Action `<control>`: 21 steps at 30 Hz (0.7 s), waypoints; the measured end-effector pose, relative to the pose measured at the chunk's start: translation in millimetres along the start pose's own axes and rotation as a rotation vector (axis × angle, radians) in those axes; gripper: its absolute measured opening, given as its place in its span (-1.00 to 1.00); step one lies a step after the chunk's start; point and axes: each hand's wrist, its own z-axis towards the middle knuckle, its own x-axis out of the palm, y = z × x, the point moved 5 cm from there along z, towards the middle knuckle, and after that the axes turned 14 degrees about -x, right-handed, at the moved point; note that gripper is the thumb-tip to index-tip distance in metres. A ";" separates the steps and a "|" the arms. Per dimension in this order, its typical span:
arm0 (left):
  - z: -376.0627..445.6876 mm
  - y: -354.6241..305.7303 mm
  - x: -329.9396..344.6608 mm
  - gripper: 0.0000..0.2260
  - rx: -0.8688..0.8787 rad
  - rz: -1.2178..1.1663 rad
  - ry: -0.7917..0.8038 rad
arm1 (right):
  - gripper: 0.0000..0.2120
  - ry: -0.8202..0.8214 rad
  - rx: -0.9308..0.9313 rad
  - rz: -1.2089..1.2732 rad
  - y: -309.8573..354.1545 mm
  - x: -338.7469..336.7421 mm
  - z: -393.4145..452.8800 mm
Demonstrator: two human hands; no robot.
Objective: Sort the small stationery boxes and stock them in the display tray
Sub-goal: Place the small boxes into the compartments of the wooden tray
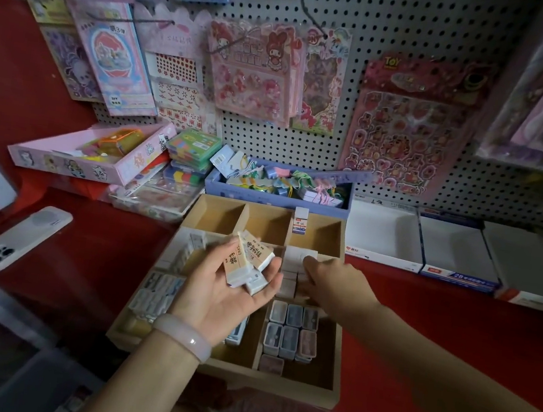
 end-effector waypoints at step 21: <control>-1.5 16.2 -1.1 -0.78 -0.030 0.089 -0.217 | -0.88 -0.248 -0.035 0.458 -21.4 -38.7 -19.3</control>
